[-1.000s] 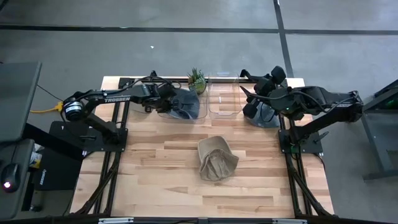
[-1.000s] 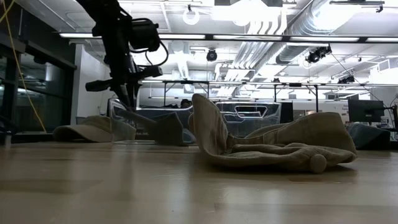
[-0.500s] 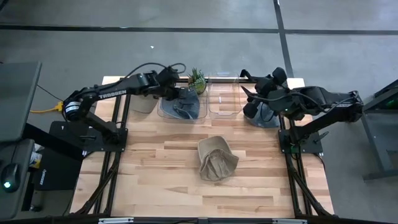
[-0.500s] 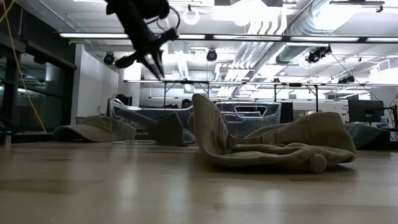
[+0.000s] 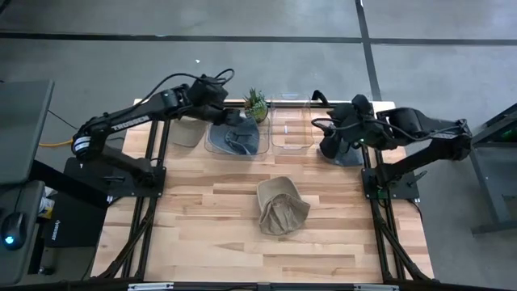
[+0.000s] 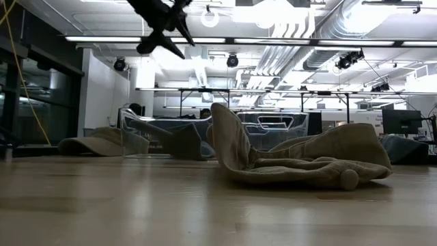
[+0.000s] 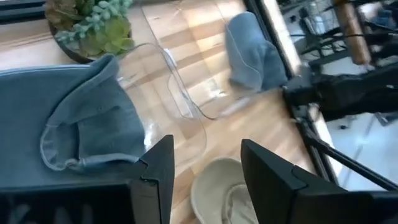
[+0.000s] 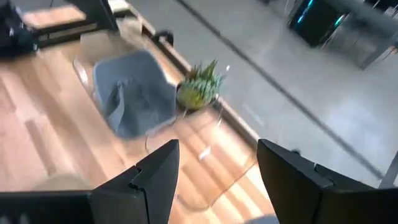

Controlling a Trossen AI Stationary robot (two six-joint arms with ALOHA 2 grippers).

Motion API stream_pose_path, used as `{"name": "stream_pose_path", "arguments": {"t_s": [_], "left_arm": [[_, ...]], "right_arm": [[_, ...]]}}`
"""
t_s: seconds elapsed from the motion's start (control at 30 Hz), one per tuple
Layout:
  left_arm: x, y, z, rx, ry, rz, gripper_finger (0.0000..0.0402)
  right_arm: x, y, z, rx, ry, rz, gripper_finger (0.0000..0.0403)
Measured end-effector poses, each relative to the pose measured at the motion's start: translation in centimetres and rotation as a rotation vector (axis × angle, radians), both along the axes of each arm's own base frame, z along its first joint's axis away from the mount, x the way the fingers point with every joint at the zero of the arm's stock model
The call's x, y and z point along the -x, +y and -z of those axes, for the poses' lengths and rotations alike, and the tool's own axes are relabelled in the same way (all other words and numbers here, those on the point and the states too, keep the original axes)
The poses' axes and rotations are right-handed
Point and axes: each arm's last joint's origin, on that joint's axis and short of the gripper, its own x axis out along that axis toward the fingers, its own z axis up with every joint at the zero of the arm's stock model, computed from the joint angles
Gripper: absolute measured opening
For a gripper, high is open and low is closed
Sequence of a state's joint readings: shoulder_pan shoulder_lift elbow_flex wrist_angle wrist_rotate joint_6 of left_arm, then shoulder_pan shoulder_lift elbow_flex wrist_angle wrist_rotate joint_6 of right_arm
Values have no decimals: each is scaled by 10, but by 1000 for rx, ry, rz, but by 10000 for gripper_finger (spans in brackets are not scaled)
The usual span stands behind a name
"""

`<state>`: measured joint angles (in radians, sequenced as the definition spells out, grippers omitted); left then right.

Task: Pick & Place hat
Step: Put the gray cap into the left transparent bin

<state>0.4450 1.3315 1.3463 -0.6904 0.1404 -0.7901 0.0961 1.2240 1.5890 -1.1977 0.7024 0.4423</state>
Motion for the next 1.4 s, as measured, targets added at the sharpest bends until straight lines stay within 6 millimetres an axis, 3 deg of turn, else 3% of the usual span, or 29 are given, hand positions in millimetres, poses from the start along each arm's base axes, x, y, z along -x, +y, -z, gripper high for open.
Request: {"name": "stream_pose_path", "arguments": {"t_s": [0.1, 0.23, 0.4, 0.7, 0.93, 1.13, 1.4], "left_arm": [[9, -5, -13, -30, -88, 31, 149], [23, -14, -12, -54, -226, 85, 149], [45, -26, 6, -21, -374, 77, 150], [77, -41, 45, 84, -547, 21, 150], [87, -46, 62, 109, -587, 12, 150], [88, -47, 65, 106, -576, 30, 150], [88, -48, 65, 98, -572, 85, 149]], "right_arm": [[4, -4, 7, -51, 75, -4, 211], [7, -8, 29, -112, 168, -6, 211], [11, -13, 56, -180, 244, -15, 211], [27, -29, 79, -291, 233, -6, 211], [35, -50, 103, -328, 222, 40, 211], [24, -61, 129, -331, 289, 44, 211], [-1, -56, 154, -392, 397, 90, 211]]}}
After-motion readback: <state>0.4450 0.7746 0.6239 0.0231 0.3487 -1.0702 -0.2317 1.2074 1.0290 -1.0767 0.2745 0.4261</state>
